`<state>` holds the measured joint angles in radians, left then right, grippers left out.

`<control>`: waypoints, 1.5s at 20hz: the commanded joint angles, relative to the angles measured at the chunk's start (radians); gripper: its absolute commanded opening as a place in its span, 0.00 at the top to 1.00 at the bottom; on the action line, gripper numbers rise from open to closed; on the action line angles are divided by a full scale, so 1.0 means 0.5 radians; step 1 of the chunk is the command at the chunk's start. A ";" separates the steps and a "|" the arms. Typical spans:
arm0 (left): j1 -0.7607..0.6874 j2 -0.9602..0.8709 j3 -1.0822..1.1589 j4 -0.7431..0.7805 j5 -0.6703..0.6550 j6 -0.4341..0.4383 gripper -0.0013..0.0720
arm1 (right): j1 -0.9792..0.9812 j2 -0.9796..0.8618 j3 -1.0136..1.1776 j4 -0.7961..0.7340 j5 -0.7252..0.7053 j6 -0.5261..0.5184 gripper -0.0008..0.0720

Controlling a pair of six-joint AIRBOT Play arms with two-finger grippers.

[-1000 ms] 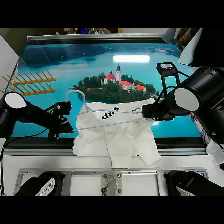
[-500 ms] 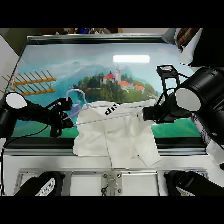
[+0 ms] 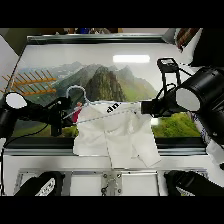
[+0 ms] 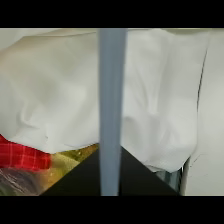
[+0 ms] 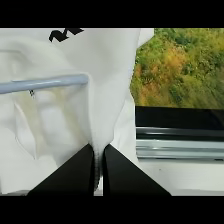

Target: Fold the clothes and pants, and hang the long-sleeved shirts on hangers.

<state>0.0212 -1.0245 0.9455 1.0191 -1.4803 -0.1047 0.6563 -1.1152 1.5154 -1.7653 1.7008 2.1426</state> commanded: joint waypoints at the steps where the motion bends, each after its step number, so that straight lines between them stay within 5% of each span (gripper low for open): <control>1: -0.002 0.000 -0.001 -0.002 -0.008 0.008 0.96 | 0.002 -0.004 0.002 -0.037 -0.172 0.002 0.94; 16: -0.002 0.000 -0.001 -0.003 -0.024 0.008 0.96 | 0.000 -0.091 0.002 -0.274 -0.245 0.011 0.94; 22: -0.002 0.000 -0.001 -0.004 -0.025 0.009 0.96 | 0.000 -0.092 0.002 -0.383 -0.246 0.182 0.94; 30: -0.002 0.000 -0.001 -0.003 -0.021 0.008 0.96 | 0.027 -0.087 0.002 -0.244 -0.265 0.165 0.94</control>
<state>0.0208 -1.0245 0.9455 1.0172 -1.4929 -0.1005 0.6621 -1.1603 1.5154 -1.9255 1.5589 2.2444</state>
